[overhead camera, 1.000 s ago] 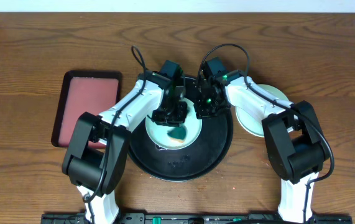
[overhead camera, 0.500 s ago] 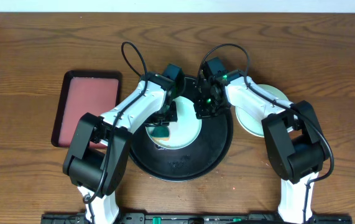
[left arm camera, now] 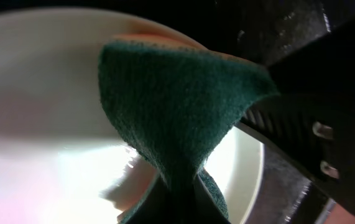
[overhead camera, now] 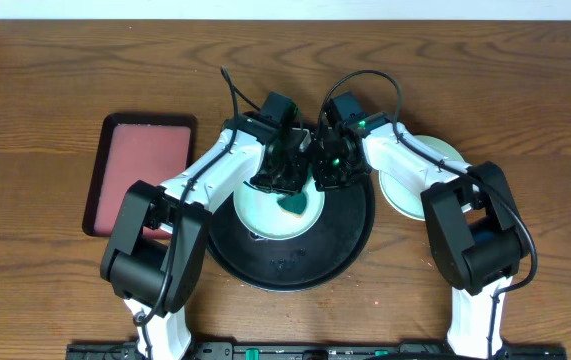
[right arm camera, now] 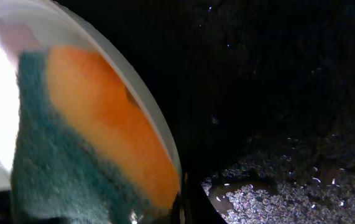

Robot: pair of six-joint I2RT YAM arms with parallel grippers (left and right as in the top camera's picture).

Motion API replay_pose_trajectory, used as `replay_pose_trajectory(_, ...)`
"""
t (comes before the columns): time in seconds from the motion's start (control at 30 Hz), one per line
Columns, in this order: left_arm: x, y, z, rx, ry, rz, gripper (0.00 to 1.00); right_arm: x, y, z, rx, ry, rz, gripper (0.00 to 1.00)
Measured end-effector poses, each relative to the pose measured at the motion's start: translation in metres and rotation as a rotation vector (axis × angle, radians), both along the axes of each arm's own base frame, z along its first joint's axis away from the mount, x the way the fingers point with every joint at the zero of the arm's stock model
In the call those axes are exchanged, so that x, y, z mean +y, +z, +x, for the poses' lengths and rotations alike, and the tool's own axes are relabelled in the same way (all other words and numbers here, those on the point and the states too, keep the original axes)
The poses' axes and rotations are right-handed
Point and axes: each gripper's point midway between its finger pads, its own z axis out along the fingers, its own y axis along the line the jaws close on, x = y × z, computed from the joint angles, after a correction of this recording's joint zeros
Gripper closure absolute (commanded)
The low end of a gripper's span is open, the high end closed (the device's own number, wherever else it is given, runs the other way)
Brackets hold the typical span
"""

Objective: Clean dirty plates on tray and stack at the side
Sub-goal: 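Scrub the last pale green plate with the sponge in the left gripper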

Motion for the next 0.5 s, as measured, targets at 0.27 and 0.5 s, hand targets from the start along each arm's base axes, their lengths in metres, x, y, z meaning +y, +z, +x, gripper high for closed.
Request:
replay_pose_trajectory(0.27, 0.063, -0.013, 0.011, -0.061, 0.2, 0.363, 0.93, 0.0, 0.0, 0.0, 0.0, 0.0, 0.0, 0.99)
replay_pose_trajectory(0.5, 0.089, -0.012, -0.003, -0.014, 0.357, 0.504, 0.93, 0.0, 0.0, 0.0, -0.001, 0.0, 0.001, 0.99)
